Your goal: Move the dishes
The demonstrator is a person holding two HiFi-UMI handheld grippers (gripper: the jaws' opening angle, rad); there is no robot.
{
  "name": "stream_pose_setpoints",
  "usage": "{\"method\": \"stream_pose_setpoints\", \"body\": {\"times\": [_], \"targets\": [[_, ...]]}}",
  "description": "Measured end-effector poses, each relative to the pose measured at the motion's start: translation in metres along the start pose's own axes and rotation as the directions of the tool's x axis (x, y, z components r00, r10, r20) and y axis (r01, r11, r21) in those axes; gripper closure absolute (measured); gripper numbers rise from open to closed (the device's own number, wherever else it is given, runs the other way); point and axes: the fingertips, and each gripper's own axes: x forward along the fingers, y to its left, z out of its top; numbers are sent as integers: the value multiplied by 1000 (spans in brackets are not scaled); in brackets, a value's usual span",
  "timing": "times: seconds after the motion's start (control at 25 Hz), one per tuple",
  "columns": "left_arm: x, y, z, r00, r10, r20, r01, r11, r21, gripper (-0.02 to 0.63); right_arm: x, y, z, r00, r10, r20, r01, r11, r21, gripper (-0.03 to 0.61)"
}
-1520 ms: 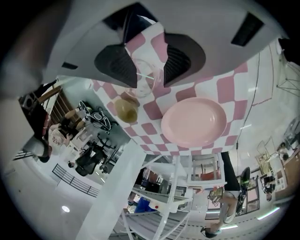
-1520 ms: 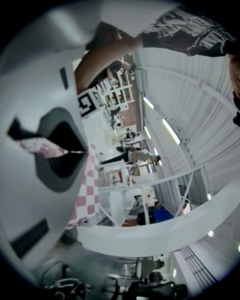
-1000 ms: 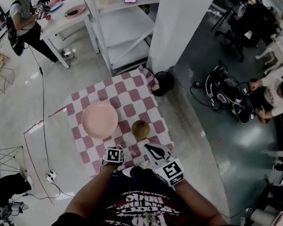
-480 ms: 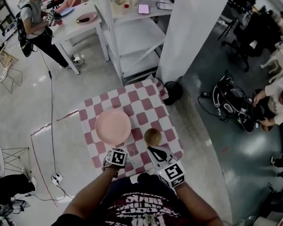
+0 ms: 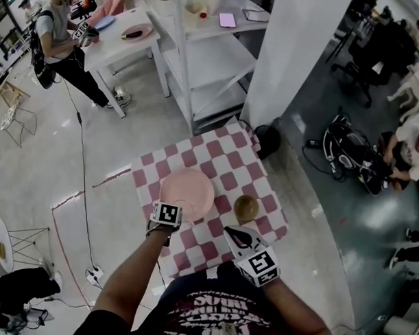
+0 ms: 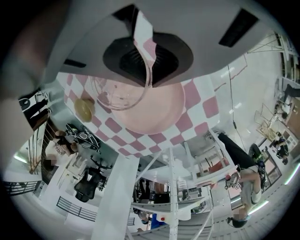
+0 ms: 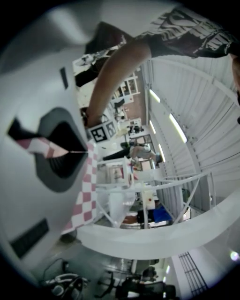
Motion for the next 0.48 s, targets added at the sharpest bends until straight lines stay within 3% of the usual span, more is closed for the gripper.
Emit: {"method": "stream_pose_setpoints", "body": {"times": [0.16,0.36,0.48], "targets": [[24,23,7,999,-26,-32,26,1000,-11,563,0,10,-10,998,-53,-31,53,998,25,543],[57,21,0,989,-117,-90,112,992,-58,562,-6,18,-24,990,-121,-66,125,991,54,543],[68,28,-2,991,-99,-90,96,995,-33,561,-13,20,-30,984,-163,-79,168,983,69,543]]}}
